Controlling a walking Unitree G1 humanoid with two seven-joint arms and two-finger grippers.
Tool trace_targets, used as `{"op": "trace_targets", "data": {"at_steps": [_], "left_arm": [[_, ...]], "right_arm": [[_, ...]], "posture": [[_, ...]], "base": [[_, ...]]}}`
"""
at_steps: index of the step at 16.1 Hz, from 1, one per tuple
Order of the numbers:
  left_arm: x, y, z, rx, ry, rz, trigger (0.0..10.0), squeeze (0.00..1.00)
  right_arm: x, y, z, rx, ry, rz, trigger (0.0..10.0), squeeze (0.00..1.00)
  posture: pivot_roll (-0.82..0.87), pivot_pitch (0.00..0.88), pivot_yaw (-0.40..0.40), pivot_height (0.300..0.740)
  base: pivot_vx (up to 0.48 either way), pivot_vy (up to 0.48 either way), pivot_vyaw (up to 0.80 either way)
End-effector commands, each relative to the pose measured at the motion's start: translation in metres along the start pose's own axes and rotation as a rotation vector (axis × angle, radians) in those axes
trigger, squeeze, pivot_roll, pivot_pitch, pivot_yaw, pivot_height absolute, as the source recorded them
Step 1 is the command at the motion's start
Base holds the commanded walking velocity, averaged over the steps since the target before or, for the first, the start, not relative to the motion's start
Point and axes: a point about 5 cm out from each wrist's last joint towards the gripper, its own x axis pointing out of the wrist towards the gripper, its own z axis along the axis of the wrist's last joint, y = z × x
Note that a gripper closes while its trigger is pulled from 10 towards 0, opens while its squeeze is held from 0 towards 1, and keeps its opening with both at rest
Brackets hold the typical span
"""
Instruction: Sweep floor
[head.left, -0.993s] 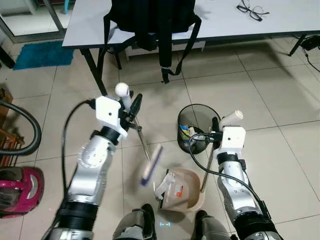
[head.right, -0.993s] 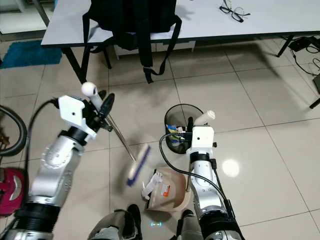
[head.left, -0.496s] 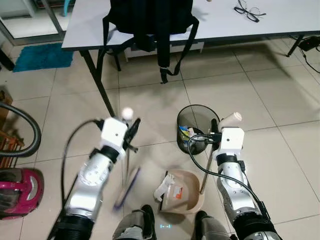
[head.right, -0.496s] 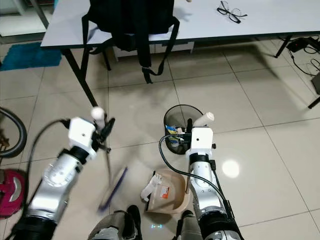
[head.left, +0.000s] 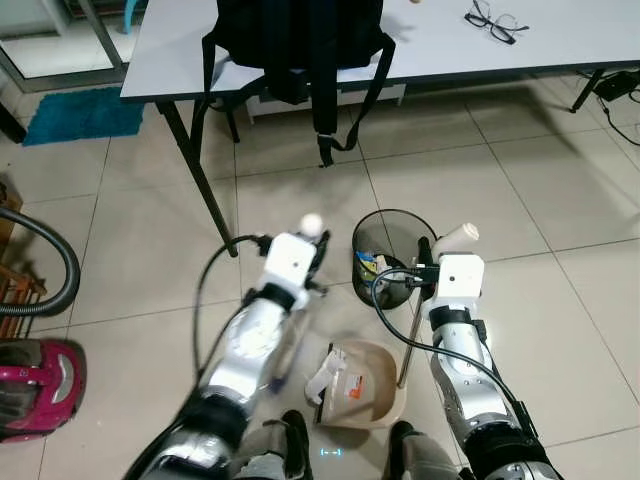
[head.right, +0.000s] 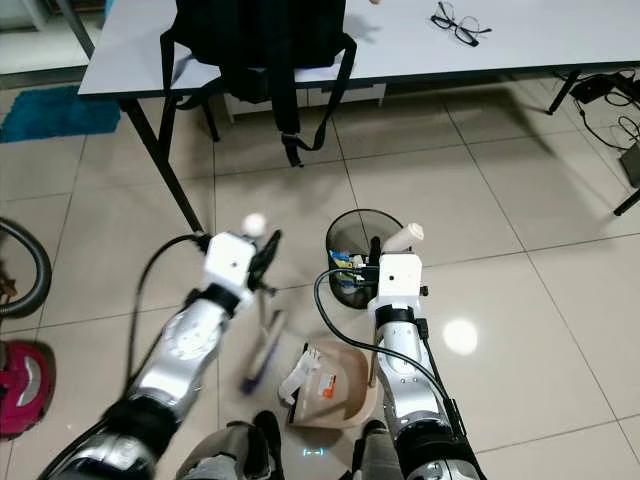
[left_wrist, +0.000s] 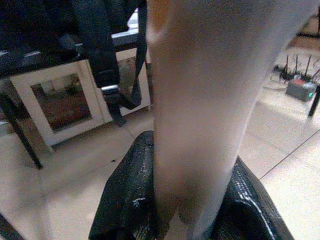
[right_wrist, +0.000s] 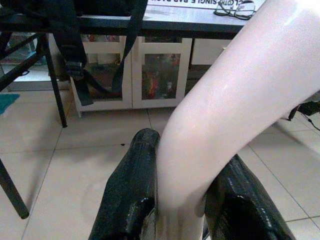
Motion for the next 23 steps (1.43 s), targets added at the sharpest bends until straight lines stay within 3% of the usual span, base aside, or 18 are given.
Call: {"op": "trace_targets", "data": {"at_steps": [1,5,8,10,13,18,21,23], "left_arm": [[0.0,-0.002,-0.004,-0.096,0.011,0.042,10.0,0.0],[-0.001,0.005,-0.004,-0.179,0.002,0.125,10.0,0.0],[0.0,0.01,-0.007,-0.32,0.018,0.193,10.0,0.0],[0.005,0.017,0.001,-0.449,-0.02,0.251,10.0,0.0],[0.009,0.025,0.014,-0.495,-0.072,0.255,10.0,0.0],[-0.014,0.045,0.035,-0.294,-0.112,0.079,10.0,0.0],[-0.035,0.058,0.052,-0.163,-0.082,-0.127,10.0,0.0],[-0.043,0.068,0.062,-0.131,-0.077,-0.177,10.0,0.0]], "right_arm": [[-0.005,0.0,-0.004,-0.001,0.027,0.01,10.0,0.0],[-0.006,0.003,-0.006,0.001,0.032,0.013,10.0,0.0],[-0.005,0.003,-0.005,0.002,0.034,0.019,10.0,0.0],[-0.004,0.001,-0.005,0.0,0.037,0.017,10.0,0.0],[-0.004,-0.001,-0.006,0.001,0.042,0.012,10.0,0.0],[-0.006,-0.004,-0.008,0.014,0.045,0.015,10.0,0.0],[-0.008,-0.007,-0.008,0.03,0.048,0.026,10.0,0.0],[-0.009,-0.009,-0.008,0.039,0.044,0.034,10.0,0.0]], "posture": [[-0.06,0.207,0.06,0.74],[-0.06,0.204,0.058,0.74],[-0.06,0.197,0.056,0.74],[-0.06,0.19,0.055,0.74],[-0.05,0.177,0.055,0.74],[-0.04,0.149,0.057,0.74],[-0.03,0.136,0.052,0.74],[-0.02,0.128,0.05,0.74]], "base": [[0.0,0.0,0.0],[0.0,0.0,0.0],[0.0,0.0,0.0],[0.0,0.0,0.0],[0.0,0.0,0.0],[0.0,0.0,0.0],[0.0,0.0,0.0],[0.0,0.0,0.0]]}}
